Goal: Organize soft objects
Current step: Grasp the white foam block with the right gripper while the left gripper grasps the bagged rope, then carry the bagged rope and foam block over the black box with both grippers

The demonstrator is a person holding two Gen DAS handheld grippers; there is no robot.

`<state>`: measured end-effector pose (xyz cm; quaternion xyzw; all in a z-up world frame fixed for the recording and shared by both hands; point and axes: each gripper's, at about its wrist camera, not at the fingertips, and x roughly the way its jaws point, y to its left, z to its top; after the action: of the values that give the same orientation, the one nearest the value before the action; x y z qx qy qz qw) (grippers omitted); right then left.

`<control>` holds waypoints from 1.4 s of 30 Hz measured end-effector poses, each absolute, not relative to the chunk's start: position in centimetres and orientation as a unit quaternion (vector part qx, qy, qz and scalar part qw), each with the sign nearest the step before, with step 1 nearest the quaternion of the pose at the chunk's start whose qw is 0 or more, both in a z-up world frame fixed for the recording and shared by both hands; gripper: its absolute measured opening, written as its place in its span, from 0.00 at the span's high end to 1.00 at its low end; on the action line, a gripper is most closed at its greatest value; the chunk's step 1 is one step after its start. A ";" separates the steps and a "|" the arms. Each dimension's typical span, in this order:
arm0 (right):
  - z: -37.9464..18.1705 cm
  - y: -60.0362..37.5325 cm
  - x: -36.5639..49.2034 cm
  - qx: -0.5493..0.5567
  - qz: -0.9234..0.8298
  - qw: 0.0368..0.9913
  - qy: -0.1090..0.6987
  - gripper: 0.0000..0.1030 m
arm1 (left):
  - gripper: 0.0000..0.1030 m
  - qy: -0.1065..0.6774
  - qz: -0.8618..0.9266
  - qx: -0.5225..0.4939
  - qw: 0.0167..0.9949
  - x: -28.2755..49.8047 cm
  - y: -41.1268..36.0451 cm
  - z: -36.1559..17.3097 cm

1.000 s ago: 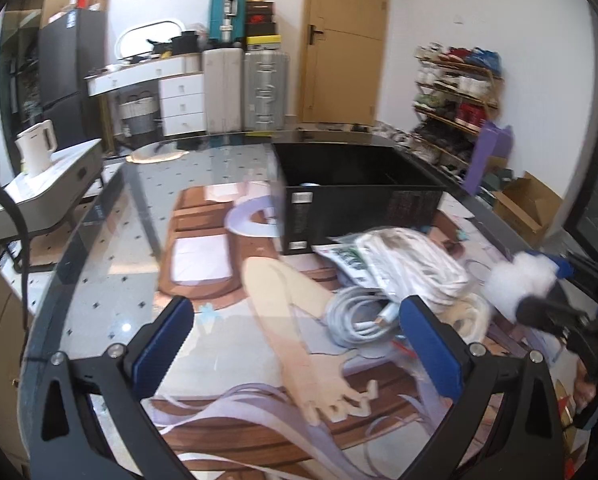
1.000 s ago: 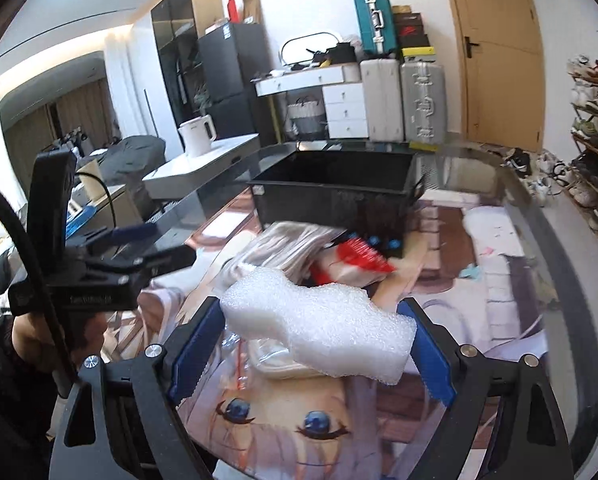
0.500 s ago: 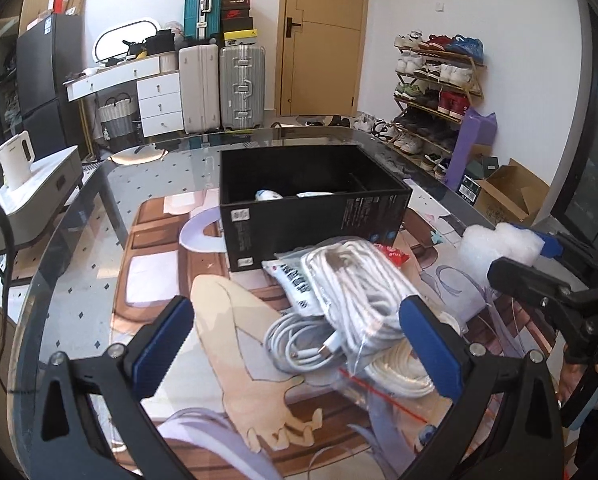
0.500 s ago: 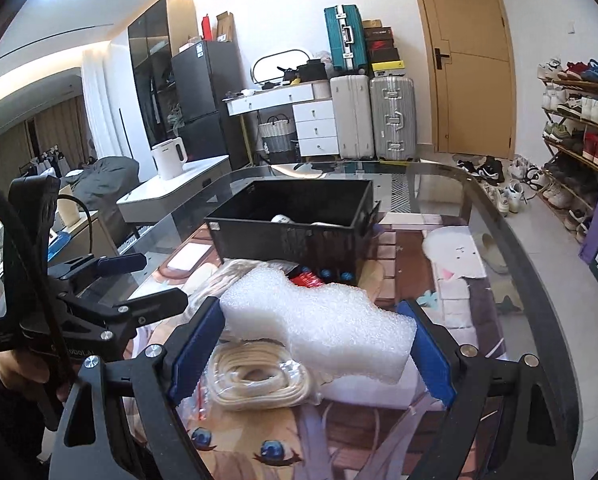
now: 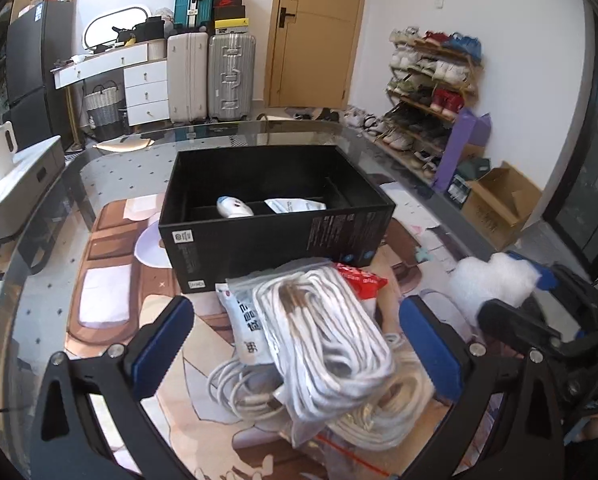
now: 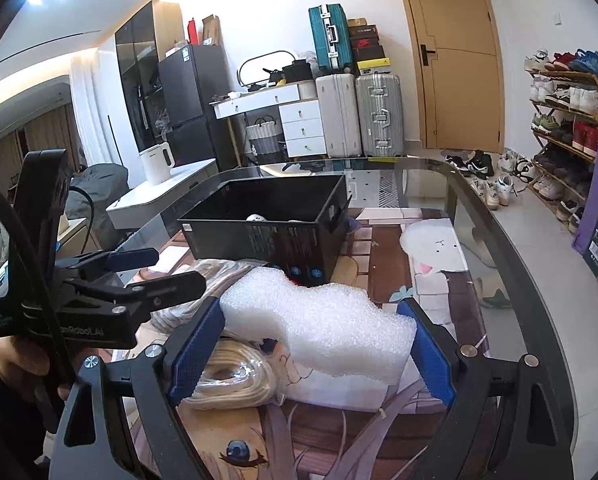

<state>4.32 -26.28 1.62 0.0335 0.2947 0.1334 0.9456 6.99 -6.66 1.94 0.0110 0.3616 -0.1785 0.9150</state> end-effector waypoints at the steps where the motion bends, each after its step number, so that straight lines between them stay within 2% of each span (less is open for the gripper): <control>1: 1.6 -26.4 4.3 0.034 0.131 0.946 0.295 0.14 | 0.00 0.364 -0.178 0.016 0.914 7.1 -6.9 1.9; 13: 0.9 -27.1 5.1 0.045 0.121 0.944 0.304 0.14 | 0.02 0.385 -0.177 0.038 0.905 7.9 -6.5 0.1; 16: 0.8 -26.7 5.4 0.042 0.124 0.943 0.305 0.14 | 0.16 0.391 -0.192 0.034 0.899 7.8 -6.1 -0.2; 18: 0.8 -26.3 5.5 0.039 0.127 0.943 0.306 0.14 | 0.36 0.391 -0.207 0.028 0.896 7.6 -5.9 -0.3; 20: 0.7 -26.0 5.7 0.037 0.130 0.942 0.306 0.14 | 0.48 0.384 -0.212 0.031 0.898 7.3 -5.9 -0.2; 23: 0.7 -25.6 5.8 0.034 0.133 0.942 0.306 0.14 | 0.55 0.374 -0.223 0.039 0.899 6.7 -5.9 0.2; 27: 0.8 -25.4 5.7 0.033 0.134 0.943 0.304 0.14 | 0.58 0.371 -0.223 0.029 0.901 6.2 -5.0 0.7; 42: 2.6 -23.3 6.0 0.011 0.163 0.942 0.292 0.14 | 0.58 0.325 -0.193 -0.002 0.926 4.2 -1.2 4.5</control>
<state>6.02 -23.26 2.62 0.0109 0.2924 0.1629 0.9423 4.22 -1.24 4.49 -0.0016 0.3250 -0.1927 0.9259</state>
